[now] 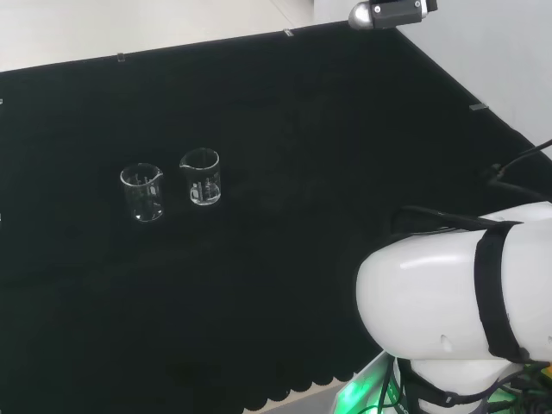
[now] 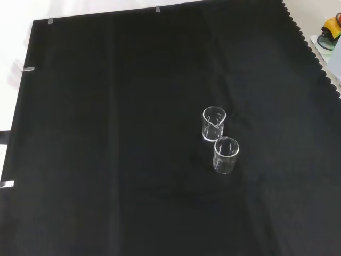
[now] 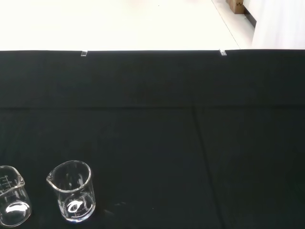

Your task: Pick up the beaker on the right.

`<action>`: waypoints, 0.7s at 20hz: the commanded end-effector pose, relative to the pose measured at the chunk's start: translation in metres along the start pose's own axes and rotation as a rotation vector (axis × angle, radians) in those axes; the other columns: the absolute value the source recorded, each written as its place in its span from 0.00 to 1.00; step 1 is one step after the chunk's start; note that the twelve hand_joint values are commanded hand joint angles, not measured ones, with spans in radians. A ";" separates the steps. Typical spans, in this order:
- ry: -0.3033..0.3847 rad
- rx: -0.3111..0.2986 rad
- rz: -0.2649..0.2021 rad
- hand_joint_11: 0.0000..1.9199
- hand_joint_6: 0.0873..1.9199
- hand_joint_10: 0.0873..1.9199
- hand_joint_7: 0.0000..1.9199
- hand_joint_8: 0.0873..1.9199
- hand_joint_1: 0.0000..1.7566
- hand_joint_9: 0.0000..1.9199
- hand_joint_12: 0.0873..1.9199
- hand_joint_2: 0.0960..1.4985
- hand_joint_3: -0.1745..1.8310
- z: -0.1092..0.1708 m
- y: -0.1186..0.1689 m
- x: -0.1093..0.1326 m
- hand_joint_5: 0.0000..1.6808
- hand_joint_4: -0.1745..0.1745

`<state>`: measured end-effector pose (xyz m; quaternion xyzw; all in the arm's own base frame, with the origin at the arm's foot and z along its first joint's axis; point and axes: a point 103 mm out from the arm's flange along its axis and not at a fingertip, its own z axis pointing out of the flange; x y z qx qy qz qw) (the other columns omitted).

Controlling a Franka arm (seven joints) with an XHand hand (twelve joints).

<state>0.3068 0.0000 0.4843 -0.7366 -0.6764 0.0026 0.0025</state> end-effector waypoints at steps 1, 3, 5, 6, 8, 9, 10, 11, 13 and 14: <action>-0.007 -0.006 0.001 0.00 0.00 0.21 0.03 0.04 0.02 0.00 0.26 0.70 0.46 0.000 0.000 -0.001 0.04 0.44; -0.009 -0.009 0.002 0.00 0.00 0.23 0.03 0.05 0.00 0.00 0.29 0.75 0.45 0.000 0.000 -0.001 0.05 0.43; -0.009 -0.009 0.004 0.00 0.00 0.23 0.03 0.06 0.00 0.00 0.29 0.77 0.45 0.000 0.001 -0.001 0.05 0.43; -0.009 -0.008 0.004 0.00 0.00 0.23 0.03 0.06 0.00 0.00 0.29 0.77 0.45 0.000 0.001 -0.003 0.05 0.42; -0.026 -0.011 0.016 0.00 0.00 0.23 0.03 0.06 0.00 0.00 0.29 0.77 0.45 -0.001 -0.001 0.015 0.05 0.42; -0.024 -0.010 0.015 0.00 0.00 0.23 0.03 0.06 0.00 0.00 0.29 0.77 0.45 -0.001 -0.001 0.015 0.05 0.42; -0.019 -0.009 0.014 0.00 0.00 0.23 0.03 0.06 0.00 0.00 0.29 0.77 0.45 -0.001 0.000 0.013 0.05 0.42; -0.015 -0.009 0.015 0.00 0.00 0.23 0.03 0.06 0.00 0.00 0.29 0.77 0.45 0.000 0.001 0.010 0.05 0.42; -0.012 -0.007 0.014 0.00 0.00 0.24 0.03 0.06 0.00 0.00 0.29 0.77 0.45 0.002 0.004 0.004 0.05 0.42; -0.010 -0.004 0.015 0.00 0.00 0.24 0.03 0.06 0.00 0.00 0.29 0.77 0.45 0.004 0.006 0.000 0.05 0.42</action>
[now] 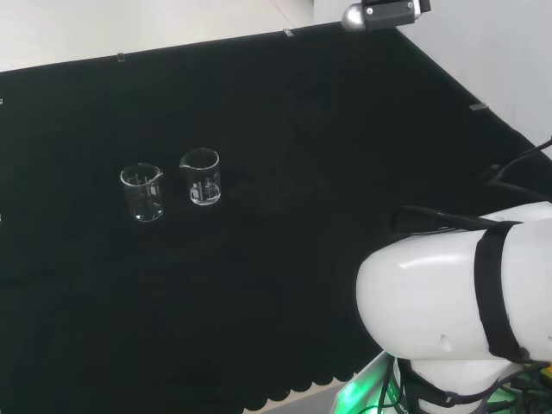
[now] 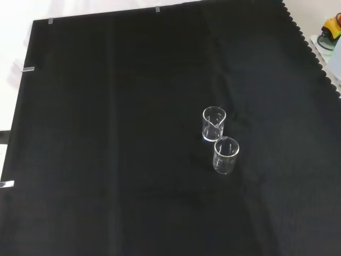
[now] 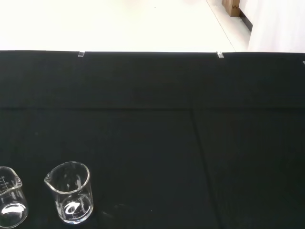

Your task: Pick up the beaker on the right.

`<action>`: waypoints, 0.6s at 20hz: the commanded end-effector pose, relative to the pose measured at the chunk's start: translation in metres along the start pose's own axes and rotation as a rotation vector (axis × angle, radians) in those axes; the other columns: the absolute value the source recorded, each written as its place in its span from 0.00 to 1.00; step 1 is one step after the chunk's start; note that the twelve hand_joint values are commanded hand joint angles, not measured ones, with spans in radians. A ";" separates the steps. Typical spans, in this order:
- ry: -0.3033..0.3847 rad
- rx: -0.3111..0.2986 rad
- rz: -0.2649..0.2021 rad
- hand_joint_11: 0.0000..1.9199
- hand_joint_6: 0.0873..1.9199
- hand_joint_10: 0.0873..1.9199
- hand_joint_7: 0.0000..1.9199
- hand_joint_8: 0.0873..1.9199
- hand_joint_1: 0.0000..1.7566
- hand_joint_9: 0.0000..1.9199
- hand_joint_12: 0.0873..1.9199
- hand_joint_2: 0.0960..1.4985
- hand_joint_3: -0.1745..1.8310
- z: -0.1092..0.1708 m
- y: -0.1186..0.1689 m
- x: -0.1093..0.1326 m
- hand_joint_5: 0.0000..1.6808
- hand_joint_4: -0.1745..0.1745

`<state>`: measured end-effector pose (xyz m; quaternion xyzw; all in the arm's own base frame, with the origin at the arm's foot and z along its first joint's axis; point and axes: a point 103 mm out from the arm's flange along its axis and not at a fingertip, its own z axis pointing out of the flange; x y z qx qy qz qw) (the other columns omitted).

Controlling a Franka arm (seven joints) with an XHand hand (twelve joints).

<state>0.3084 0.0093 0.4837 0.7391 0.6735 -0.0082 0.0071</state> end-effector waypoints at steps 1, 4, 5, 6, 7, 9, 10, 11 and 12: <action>0.016 0.006 0.008 0.00 0.00 0.24 0.03 0.06 0.00 0.00 0.29 0.77 0.45 0.006 0.007 -0.012 0.05 0.42; 0.024 0.019 0.014 0.00 0.00 0.24 0.03 0.06 0.00 0.00 0.29 0.77 0.44 0.014 0.014 -0.015 0.05 0.42; 0.036 0.021 0.020 0.00 0.00 0.24 0.03 0.06 0.00 0.00 0.29 0.77 0.44 0.017 0.016 -0.018 0.05 0.42; 0.040 0.025 0.024 0.00 0.00 0.24 0.03 0.07 0.01 0.00 0.29 0.77 0.44 0.019 0.019 -0.017 0.05 0.42; 0.039 0.029 0.028 0.00 0.00 0.24 0.03 0.07 0.01 0.00 0.29 0.77 0.44 0.021 0.022 -0.019 0.05 0.42; 0.042 0.033 0.036 0.00 0.00 0.24 0.03 0.07 0.01 0.00 0.29 0.77 0.44 0.026 0.029 -0.020 0.05 0.42; 0.043 0.034 0.039 0.00 0.00 0.24 0.03 0.07 0.01 0.00 0.29 0.77 0.44 0.029 0.032 -0.020 0.05 0.42; 0.044 0.035 0.044 0.00 0.00 0.24 0.03 0.07 0.01 0.00 0.29 0.76 0.44 0.032 0.035 -0.021 0.05 0.42; 0.050 0.038 0.048 0.00 0.00 0.24 0.03 0.07 0.01 0.00 0.29 0.76 0.44 0.035 0.038 -0.023 0.05 0.42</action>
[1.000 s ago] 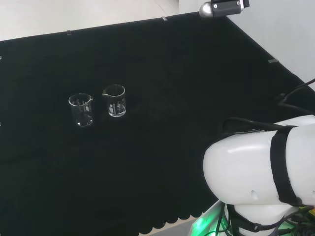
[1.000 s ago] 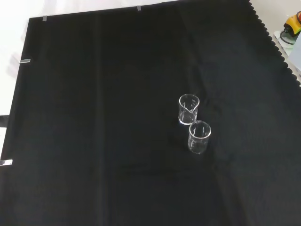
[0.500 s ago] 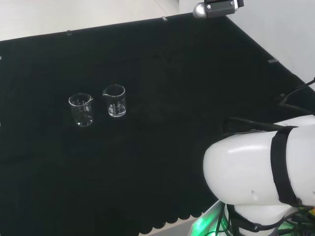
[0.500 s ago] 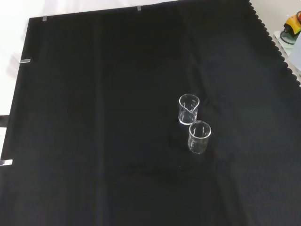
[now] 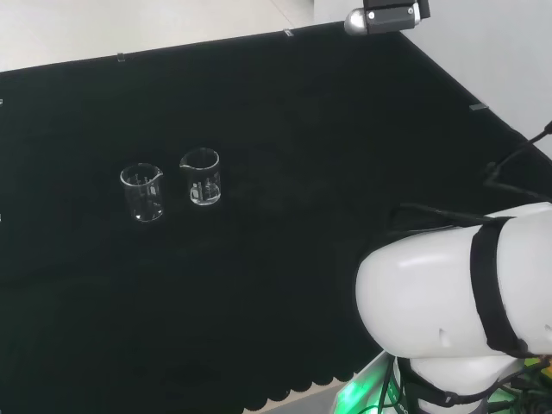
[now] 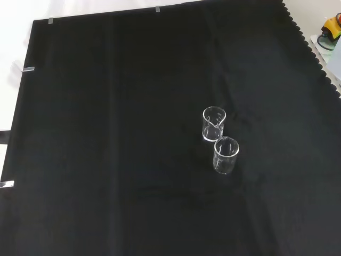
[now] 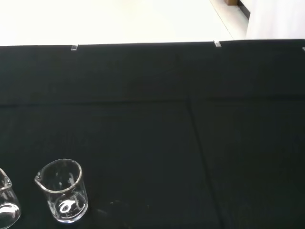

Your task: Pick up the beaker on the right.

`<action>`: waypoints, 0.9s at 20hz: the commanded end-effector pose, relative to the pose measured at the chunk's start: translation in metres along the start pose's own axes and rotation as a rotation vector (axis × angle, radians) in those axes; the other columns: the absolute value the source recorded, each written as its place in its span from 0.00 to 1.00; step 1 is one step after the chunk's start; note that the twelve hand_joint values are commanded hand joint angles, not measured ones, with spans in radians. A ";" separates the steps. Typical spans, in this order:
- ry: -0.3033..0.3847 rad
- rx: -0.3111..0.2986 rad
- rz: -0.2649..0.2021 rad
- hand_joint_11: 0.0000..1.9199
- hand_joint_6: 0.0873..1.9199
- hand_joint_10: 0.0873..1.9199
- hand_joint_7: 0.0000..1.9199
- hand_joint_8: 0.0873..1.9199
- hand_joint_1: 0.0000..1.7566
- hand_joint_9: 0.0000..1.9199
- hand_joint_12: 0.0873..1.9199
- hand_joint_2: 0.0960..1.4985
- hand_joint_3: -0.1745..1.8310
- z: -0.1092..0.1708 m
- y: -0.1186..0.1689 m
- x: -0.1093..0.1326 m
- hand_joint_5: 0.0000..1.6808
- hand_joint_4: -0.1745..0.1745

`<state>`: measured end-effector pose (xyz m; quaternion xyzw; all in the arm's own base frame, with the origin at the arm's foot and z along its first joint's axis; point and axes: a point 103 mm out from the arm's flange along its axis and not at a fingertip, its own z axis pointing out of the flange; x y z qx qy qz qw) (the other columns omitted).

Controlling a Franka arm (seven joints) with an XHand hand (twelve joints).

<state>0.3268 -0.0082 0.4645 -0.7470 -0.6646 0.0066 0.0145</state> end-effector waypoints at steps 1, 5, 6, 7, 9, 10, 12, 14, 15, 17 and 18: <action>0.025 0.007 0.027 0.00 0.00 0.24 0.03 0.07 0.01 0.00 0.29 0.76 0.44 0.017 0.021 -0.011 0.05 0.42; 0.078 0.034 0.053 0.00 0.00 0.25 0.04 0.07 0.02 0.00 0.29 0.76 0.44 0.033 0.033 -0.014 0.06 0.41; 0.080 0.038 0.050 0.00 0.00 0.25 0.04 0.07 0.02 0.00 0.29 0.76 0.44 0.039 0.037 -0.017 0.06 0.41; 0.079 0.040 0.051 0.00 0.00 0.25 0.04 0.07 0.02 0.00 0.29 0.76 0.44 0.045 0.042 -0.021 0.06 0.41; 0.090 0.047 0.052 0.00 0.00 0.25 0.04 0.07 0.02 0.00 0.29 0.76 0.44 0.057 0.052 -0.030 0.06 0.41; 0.096 0.044 0.050 0.00 0.00 0.25 0.04 0.07 0.02 0.00 0.29 0.76 0.44 0.062 0.056 -0.032 0.06 0.41; 0.109 0.041 0.044 0.00 0.00 0.25 0.04 0.07 0.02 0.00 0.29 0.76 0.44 0.072 0.068 -0.038 0.06 0.41; 0.126 0.045 0.036 0.00 0.00 0.25 0.04 0.08 0.02 0.00 0.29 0.76 0.44 0.085 0.082 -0.044 0.06 0.41; 0.134 0.045 0.026 0.00 0.00 0.25 0.04 0.08 0.02 0.00 0.29 0.76 0.44 0.092 0.089 -0.046 0.06 0.40; 0.144 0.050 0.020 0.00 0.00 0.26 0.04 0.08 0.03 0.00 0.29 0.76 0.44 0.107 0.100 -0.045 0.06 0.40; 0.145 0.059 0.020 0.00 0.00 0.26 0.04 0.08 0.03 0.00 0.29 0.76 0.44 0.113 0.104 -0.041 0.06 0.40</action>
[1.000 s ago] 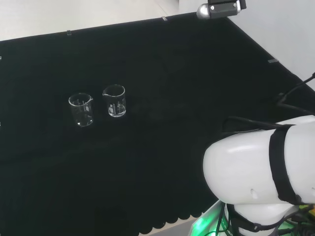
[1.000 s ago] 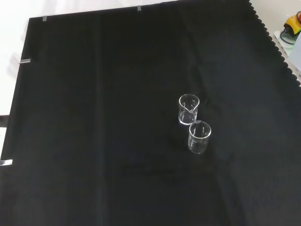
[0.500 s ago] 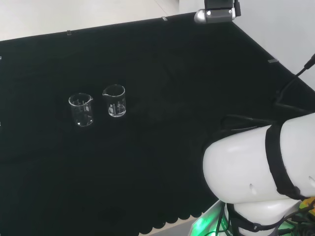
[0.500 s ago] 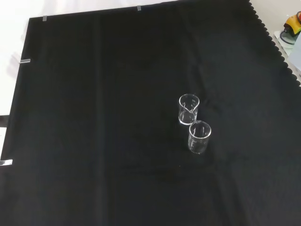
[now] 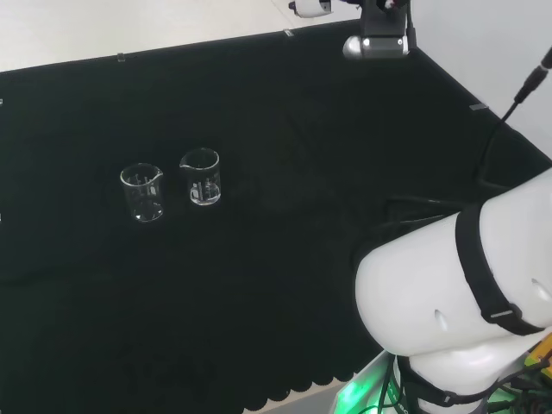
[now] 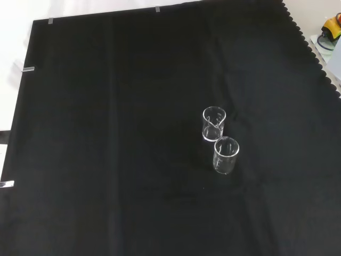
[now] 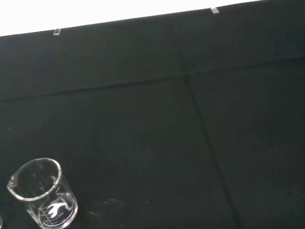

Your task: Pick up the beaker on the right.

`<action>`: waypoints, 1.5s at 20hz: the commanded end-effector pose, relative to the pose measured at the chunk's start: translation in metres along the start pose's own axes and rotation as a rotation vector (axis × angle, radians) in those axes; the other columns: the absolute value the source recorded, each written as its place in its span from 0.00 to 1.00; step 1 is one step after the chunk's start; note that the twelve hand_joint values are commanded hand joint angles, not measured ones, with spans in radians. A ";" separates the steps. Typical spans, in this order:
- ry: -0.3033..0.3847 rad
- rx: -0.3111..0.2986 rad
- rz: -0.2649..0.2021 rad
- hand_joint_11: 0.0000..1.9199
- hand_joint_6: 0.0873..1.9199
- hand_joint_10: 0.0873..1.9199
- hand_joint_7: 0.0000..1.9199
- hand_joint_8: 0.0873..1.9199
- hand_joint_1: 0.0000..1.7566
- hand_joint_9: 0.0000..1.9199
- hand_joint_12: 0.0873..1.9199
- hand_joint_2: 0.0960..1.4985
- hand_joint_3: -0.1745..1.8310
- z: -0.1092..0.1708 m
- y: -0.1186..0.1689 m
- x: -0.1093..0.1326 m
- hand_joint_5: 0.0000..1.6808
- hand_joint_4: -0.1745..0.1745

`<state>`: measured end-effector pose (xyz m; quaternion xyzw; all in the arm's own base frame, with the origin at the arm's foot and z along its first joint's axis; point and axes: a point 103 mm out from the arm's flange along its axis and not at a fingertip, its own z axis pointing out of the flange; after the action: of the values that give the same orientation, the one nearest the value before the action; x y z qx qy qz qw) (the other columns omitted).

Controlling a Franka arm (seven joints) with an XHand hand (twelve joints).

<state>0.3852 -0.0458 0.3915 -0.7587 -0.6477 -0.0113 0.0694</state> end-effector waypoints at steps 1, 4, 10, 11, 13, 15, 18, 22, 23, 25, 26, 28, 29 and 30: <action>0.045 0.014 -0.020 0.00 0.00 0.26 0.04 0.08 0.03 0.01 0.29 0.76 0.44 0.046 0.047 -0.010 0.06 0.40; 0.057 0.031 -0.025 0.00 0.00 0.26 0.04 0.09 0.03 0.01 0.29 0.76 0.44 0.063 0.055 0.002 0.07 0.40; 0.067 0.061 -0.057 0.00 0.00 0.26 0.04 0.09 0.04 0.01 0.30 0.75 0.44 0.089 0.068 0.026 0.07 0.40; 0.070 0.065 -0.063 0.00 0.00 0.27 0.04 0.09 0.04 0.01 0.30 0.75 0.45 0.092 0.070 0.027 0.07 0.40; 0.079 0.078 -0.077 0.00 0.00 0.27 0.04 0.10 0.04 0.01 0.30 0.75 0.45 0.100 0.075 0.030 0.07 0.39; 0.079 0.091 -0.089 0.00 0.00 0.27 0.04 0.10 0.04 0.01 0.30 0.75 0.45 0.105 0.079 0.030 0.07 0.39; 0.068 0.106 -0.095 0.00 0.00 0.27 0.04 0.10 0.04 0.01 0.31 0.75 0.45 0.109 0.082 0.028 0.07 0.39; 0.115 0.127 -0.128 0.00 0.00 0.27 0.04 0.11 0.06 0.01 0.31 0.73 0.45 0.130 0.092 0.035 0.07 0.39; 0.131 0.130 -0.136 0.00 0.00 0.27 0.03 0.11 0.06 0.01 0.31 0.72 0.45 0.136 0.094 0.037 0.07 0.39; 0.135 0.130 -0.153 0.00 0.00 0.28 0.03 0.13 0.09 0.01 0.31 0.69 0.46 0.144 0.097 0.040 0.07 0.39; 0.142 0.133 -0.160 0.00 0.00 0.28 0.03 0.13 0.10 0.02 0.31 0.67 0.47 0.148 0.099 0.042 0.07 0.39; 0.150 0.138 -0.169 0.00 0.00 0.28 0.03 0.15 0.12 0.02 0.32 0.64 0.48 0.155 0.101 0.044 0.07 0.39; 0.157 0.144 -0.171 0.00 0.00 0.28 0.03 0.15 0.13 0.02 0.32 0.63 0.48 0.159 0.102 0.044 0.07 0.39; 0.169 0.148 -0.170 0.00 0.00 0.28 0.03 0.16 0.14 0.02 0.32 0.62 0.49 0.162 0.102 0.043 0.07 0.39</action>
<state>0.4677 -0.0106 0.2593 -0.7141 -0.6838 -0.0108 0.1499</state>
